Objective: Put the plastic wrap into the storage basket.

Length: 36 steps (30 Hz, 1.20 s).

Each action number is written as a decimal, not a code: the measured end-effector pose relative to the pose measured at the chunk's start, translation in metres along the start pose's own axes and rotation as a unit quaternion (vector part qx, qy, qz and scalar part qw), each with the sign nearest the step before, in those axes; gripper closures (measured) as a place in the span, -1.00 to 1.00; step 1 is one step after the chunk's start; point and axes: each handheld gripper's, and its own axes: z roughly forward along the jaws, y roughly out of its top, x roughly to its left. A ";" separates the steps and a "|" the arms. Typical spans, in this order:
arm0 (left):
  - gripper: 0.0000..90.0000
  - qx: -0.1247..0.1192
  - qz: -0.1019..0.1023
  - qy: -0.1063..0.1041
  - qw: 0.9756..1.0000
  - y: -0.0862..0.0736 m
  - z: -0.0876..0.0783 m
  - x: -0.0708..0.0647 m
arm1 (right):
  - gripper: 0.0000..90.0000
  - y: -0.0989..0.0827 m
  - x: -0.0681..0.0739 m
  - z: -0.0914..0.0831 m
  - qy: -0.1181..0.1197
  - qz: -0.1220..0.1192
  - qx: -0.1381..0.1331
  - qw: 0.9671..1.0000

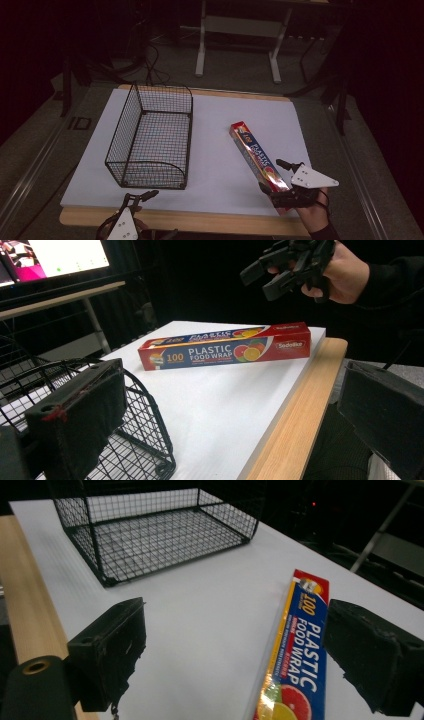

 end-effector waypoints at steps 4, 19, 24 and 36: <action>-1.00 0.001 0.000 -0.001 1.000 0.000 0.000 0.000 | -0.77 -0.002 -0.004 0.006 -0.010 -0.001 0.015 1.000; -1.00 0.009 0.002 -0.009 1.000 0.000 0.002 -0.003 | -0.79 -0.007 -0.022 0.031 -0.030 0.031 0.077 0.996; -1.00 0.010 0.002 -0.011 1.000 0.000 0.003 -0.003 | -0.79 -0.006 -0.027 0.040 -0.035 0.040 0.095 0.994; -1.00 0.017 0.007 -0.009 1.000 0.000 0.003 -0.004 | -0.78 -0.006 -0.034 0.058 -0.057 0.067 0.155 0.984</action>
